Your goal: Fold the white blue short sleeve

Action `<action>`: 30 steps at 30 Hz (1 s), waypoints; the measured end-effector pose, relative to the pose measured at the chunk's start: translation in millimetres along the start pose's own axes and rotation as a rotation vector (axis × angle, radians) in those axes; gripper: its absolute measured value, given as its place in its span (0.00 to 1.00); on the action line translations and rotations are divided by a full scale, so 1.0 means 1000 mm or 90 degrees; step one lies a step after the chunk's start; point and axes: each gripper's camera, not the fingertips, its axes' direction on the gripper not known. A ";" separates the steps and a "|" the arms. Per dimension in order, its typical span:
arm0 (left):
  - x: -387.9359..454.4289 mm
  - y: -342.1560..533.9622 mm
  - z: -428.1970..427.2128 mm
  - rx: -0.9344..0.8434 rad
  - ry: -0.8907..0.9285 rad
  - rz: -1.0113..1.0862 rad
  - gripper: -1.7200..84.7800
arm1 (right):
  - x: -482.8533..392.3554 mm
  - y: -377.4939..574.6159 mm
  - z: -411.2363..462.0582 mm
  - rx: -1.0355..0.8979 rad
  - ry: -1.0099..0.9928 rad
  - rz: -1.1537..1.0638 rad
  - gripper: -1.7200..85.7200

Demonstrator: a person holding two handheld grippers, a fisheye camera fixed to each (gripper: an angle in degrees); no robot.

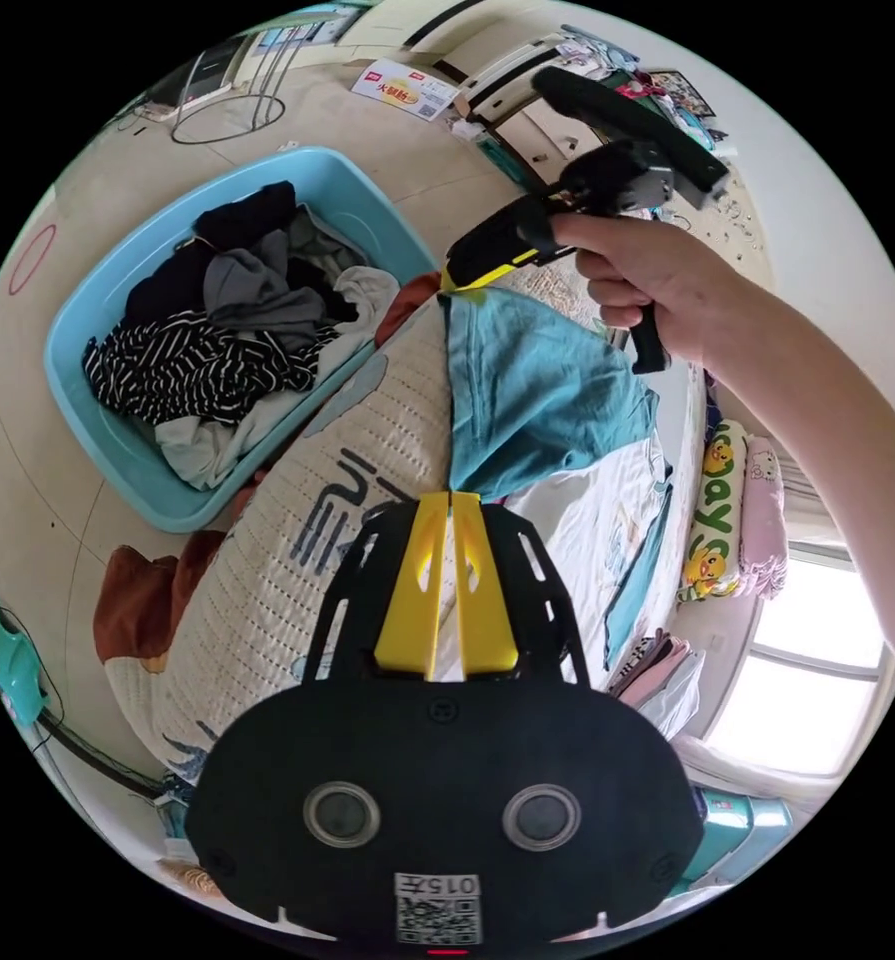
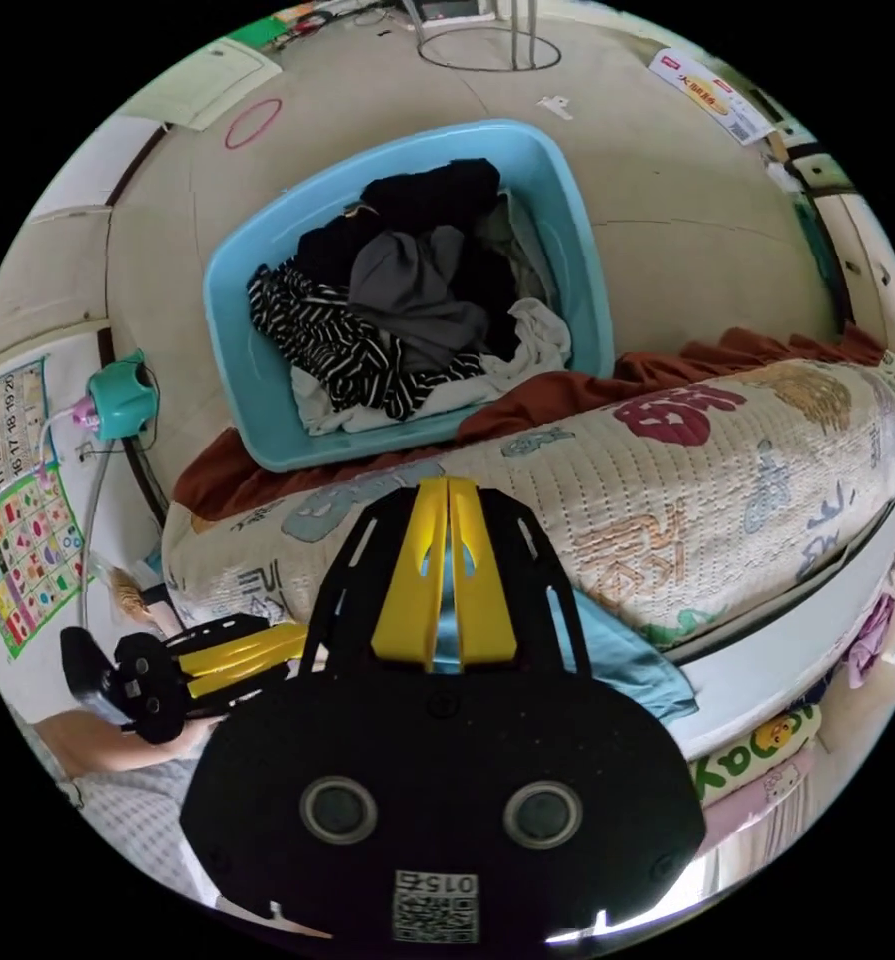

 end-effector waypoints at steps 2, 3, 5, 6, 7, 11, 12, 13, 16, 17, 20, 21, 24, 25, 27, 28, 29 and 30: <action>0.004 0.001 -0.009 0.015 -0.001 0.006 0.01 | 0.014 0.012 -0.014 0.035 -0.032 0.015 0.01; 0.008 0.001 -0.014 0.026 -0.001 0.011 0.01 | 0.023 0.022 -0.023 0.066 -0.051 0.026 0.01; 0.014 0.002 -0.020 0.034 -0.006 0.021 0.01 | 0.037 0.032 -0.029 0.093 -0.075 0.046 0.01; 0.017 0.002 -0.021 0.035 -0.010 0.021 0.01 | 0.041 0.034 -0.026 0.091 -0.092 0.047 0.02; 0.016 0.003 -0.019 0.032 -0.007 0.011 0.01 | 0.042 0.034 -0.023 0.090 -0.093 0.048 0.02; 0.014 0.007 -0.011 0.015 0.020 -0.025 0.01 | 0.023 0.014 0.017 0.040 -0.075 0.004 0.05; 0.016 0.009 -0.010 0.015 0.015 -0.022 0.01 | 0.016 0.003 0.039 -0.008 -0.080 -0.008 0.10; 0.019 0.010 -0.008 0.010 0.012 -0.017 0.01 | 0.012 -0.002 0.050 -0.028 -0.073 -0.015 0.13; 0.025 0.012 -0.003 -0.005 0.014 -0.013 0.01 | -0.005 -0.015 0.100 -0.092 0.007 -0.052 0.14; 0.027 0.013 -0.003 -0.006 0.015 -0.013 0.01 | -0.010 -0.014 0.114 -0.098 0.036 -0.063 0.13; 0.036 0.014 -0.003 -0.012 0.012 -0.007 0.01 | -0.009 -0.006 0.137 -0.112 0.058 -0.072 0.06; 0.039 0.015 -0.003 -0.014 0.011 -0.006 0.01 | -0.005 0.001 0.143 -0.108 0.034 -0.075 0.04; 0.048 0.016 -0.003 -0.016 0.011 -0.013 0.01 | 0.012 0.027 0.153 -0.073 -0.014 -0.074 0.01; 0.053 0.017 -0.004 -0.012 0.007 -0.014 0.01 | 0.016 0.034 0.155 -0.066 -0.023 -0.069 0.01; 0.061 0.020 -0.009 0.002 0.002 -0.013 0.01 | 0.037 0.066 0.159 -0.012 -0.056 -0.037 0.01; 0.068 0.021 -0.013 0.013 0.003 -0.010 0.01 | 0.043 0.077 0.158 0.008 -0.067 -0.027 0.01; 0.071 0.022 -0.015 0.018 0.003 -0.006 0.01 | 0.056 0.101 0.155 0.057 -0.096 -0.008 0.01; 0.081 0.024 -0.020 0.027 0.003 0.006 0.01 | 0.070 0.131 0.151 0.111 -0.135 0.008 0.01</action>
